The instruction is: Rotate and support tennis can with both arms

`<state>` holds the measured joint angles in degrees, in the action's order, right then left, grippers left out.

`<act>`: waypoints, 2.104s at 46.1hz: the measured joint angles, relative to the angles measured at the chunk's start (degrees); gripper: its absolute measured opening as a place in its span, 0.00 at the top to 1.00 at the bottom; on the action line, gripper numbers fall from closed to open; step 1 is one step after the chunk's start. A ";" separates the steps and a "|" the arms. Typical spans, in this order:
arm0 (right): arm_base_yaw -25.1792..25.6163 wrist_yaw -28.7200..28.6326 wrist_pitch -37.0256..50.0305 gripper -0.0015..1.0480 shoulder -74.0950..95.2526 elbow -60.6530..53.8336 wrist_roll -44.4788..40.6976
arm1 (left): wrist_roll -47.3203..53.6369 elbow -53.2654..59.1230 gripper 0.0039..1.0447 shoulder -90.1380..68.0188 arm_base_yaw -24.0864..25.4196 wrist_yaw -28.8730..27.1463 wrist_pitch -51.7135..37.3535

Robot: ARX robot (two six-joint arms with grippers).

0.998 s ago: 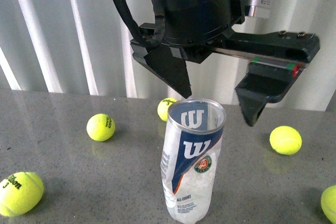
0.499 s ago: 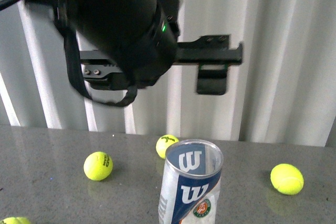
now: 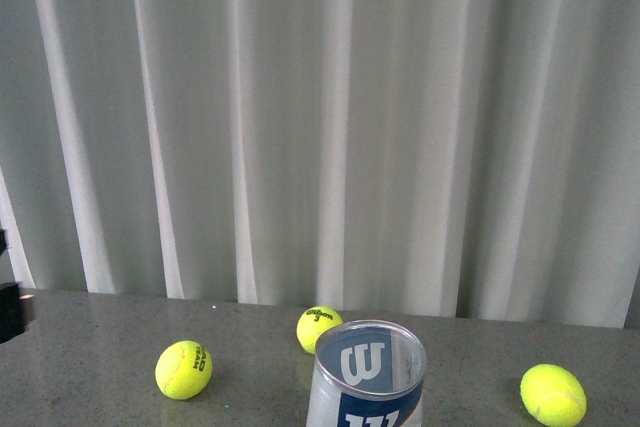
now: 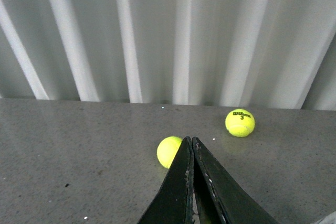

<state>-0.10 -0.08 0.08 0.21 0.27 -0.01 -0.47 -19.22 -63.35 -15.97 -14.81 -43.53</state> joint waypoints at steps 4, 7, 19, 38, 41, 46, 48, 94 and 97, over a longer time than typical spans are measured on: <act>0.02 -0.04 0.00 0.07 0.00 0.00 -0.02 | 0.02 4.07 0.97 4.28 2.89 1.99 0.00; 0.02 -0.04 0.00 0.07 0.00 0.00 0.00 | 0.02 6.86 0.97 7.41 4.81 3.61 0.35; 0.02 -0.04 0.00 0.07 0.00 0.00 0.00 | 0.02 13.05 0.97 17.90 9.29 8.13 4.74; 0.00 -0.02 0.00 0.07 0.00 0.00 0.00 | 0.09 17.79 0.97 29.44 15.82 14.67 10.54; 0.02 -0.07 0.00 0.07 0.00 0.00 0.00 | 0.09 17.81 0.97 31.08 15.85 14.71 11.80; 0.02 -0.04 0.00 0.07 0.00 0.00 0.00 | 0.09 17.84 0.97 35.50 15.85 14.78 15.91; 0.02 -0.04 0.00 0.07 0.00 0.00 0.00 | 0.09 17.84 0.97 36.72 15.85 14.78 16.90; 0.00 -0.04 0.00 0.07 0.00 0.00 0.00 | 0.17 17.81 0.97 62.95 15.85 14.82 43.17; 0.00 -0.02 0.00 0.07 0.00 0.00 0.00 | 0.17 17.81 0.97 63.10 15.85 14.78 43.34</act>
<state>-0.10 -0.10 0.08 0.21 0.27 -0.01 -0.30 -1.41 -0.25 -0.12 -0.03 -0.19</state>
